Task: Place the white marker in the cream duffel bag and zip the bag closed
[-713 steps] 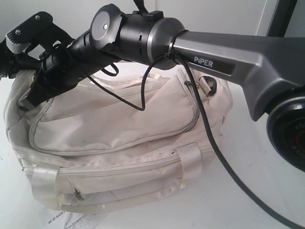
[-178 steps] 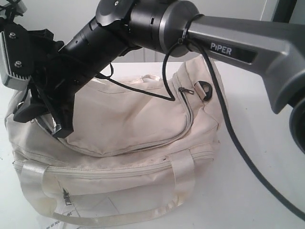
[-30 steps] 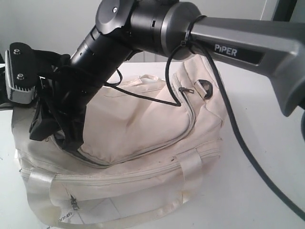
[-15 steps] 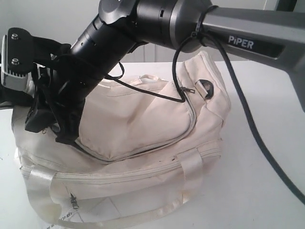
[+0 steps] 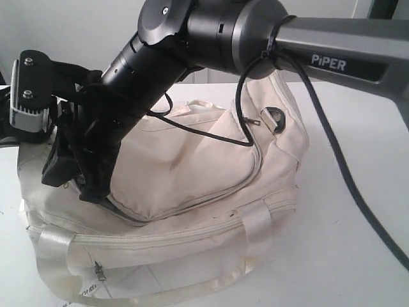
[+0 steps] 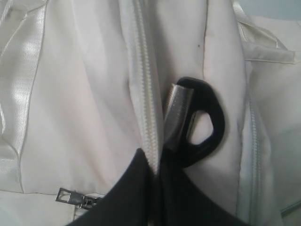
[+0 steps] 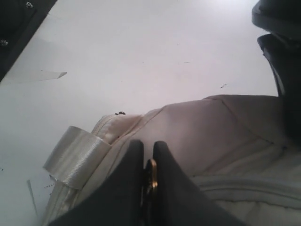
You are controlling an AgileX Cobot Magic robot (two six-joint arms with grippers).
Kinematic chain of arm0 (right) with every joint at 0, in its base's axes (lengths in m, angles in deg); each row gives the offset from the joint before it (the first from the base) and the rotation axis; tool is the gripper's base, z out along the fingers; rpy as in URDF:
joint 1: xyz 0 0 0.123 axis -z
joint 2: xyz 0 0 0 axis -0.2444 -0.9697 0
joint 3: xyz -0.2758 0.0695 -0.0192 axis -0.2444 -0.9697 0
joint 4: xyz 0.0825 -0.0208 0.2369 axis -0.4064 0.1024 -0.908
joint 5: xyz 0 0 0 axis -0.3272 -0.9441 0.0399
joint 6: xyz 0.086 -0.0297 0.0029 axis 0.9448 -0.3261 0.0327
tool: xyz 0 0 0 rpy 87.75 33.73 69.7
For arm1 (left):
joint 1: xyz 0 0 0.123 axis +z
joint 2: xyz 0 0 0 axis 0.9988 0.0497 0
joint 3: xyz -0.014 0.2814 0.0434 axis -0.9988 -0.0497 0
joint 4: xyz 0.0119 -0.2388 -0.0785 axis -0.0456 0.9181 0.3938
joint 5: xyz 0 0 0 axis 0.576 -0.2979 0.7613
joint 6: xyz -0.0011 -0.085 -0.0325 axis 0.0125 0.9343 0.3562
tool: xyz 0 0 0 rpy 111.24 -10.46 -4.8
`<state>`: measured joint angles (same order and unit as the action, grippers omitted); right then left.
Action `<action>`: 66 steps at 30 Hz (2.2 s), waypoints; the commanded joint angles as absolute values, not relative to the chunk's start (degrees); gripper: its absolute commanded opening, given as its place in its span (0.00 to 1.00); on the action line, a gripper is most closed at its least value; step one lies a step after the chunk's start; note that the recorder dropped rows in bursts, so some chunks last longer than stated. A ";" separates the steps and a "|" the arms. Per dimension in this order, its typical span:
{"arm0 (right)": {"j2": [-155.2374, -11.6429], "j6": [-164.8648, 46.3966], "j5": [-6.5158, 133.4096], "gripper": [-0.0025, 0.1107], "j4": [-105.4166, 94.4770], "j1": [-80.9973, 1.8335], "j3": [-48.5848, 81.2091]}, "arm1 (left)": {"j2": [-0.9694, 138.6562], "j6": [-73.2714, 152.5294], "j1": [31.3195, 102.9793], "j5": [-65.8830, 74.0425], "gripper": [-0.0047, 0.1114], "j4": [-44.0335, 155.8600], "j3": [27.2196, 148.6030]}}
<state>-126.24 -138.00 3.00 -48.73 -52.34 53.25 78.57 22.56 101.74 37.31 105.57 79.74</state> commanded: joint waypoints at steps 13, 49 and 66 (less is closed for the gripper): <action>-123.42 -142.28 -6.52 0.02 -46.86 -52.51 48.73 | 78.43 22.52 102.42 27.54 0.04 105.70 80.04; -120.10 -140.31 -6.52 0.02 -36.49 -52.33 45.00 | 78.43 22.27 102.42 25.54 0.04 104.90 80.04; -116.52 -140.69 -0.67 0.02 -31.50 -52.33 45.00 | 71.88 3.03 102.42 34.93 0.66 104.47 85.20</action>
<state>-117.46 -140.91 -2.45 -31.59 -52.34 45.51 74.06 11.19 102.36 29.13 103.98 83.66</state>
